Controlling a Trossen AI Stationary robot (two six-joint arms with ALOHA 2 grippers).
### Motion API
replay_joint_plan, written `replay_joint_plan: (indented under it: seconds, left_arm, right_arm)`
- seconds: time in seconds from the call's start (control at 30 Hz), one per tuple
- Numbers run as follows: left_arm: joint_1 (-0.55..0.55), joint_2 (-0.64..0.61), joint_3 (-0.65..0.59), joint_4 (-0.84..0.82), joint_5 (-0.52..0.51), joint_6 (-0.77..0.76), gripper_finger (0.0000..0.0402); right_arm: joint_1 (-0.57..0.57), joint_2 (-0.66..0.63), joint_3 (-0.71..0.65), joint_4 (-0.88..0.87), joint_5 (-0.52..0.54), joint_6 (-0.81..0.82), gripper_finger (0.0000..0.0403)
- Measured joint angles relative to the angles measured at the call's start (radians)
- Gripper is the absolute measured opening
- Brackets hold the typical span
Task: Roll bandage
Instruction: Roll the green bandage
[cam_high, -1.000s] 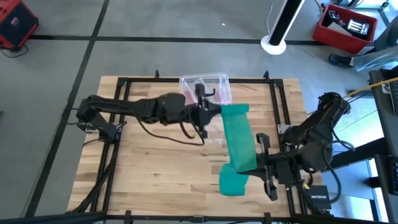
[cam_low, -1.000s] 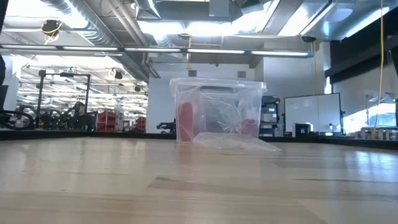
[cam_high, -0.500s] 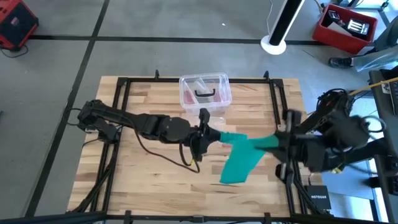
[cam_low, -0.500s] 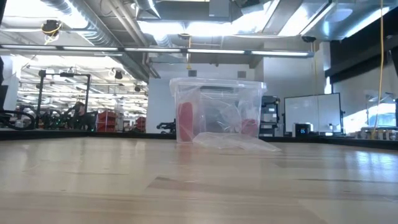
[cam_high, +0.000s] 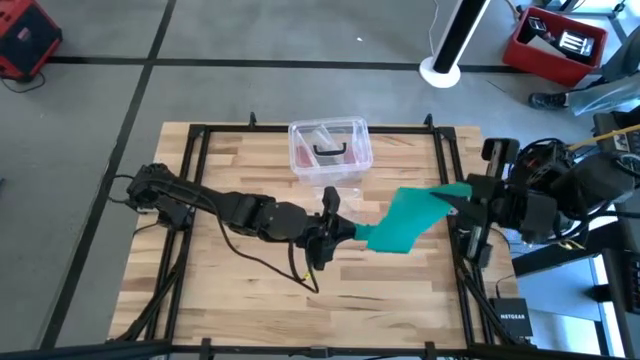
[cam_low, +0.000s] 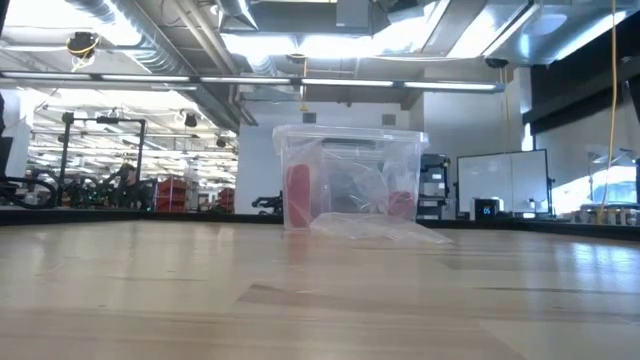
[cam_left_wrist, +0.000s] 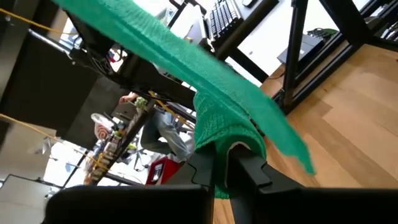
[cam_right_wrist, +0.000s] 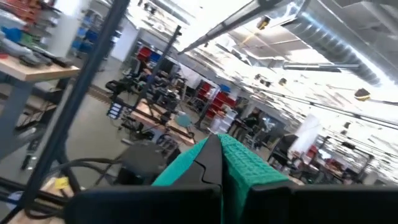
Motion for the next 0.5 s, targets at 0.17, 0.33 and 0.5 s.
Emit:
replay_joint_plan:
  seconds: [0.17, 0.33, 0.5]
  left_arm:
    - [-0.002, 0.001, 0.000, -0.002, -0.001, 0.004, 0.0015]
    - [0.000, 0.008, -0.001, -0.003, -0.019, 0.009, 0.0015]
    - [0.010, 0.009, -0.002, 0.002, -0.050, 0.007, 0.0015]
  right_arm:
    - [-0.079, -0.003, 0.001, 0.007, -0.036, 0.069, 0.0001]
    - [-0.150, -0.003, 0.001, 0.008, -0.147, 0.197, 0.0001]
    - [-0.172, 0.001, 0.001, 0.032, -0.251, 0.304, 0.0001]
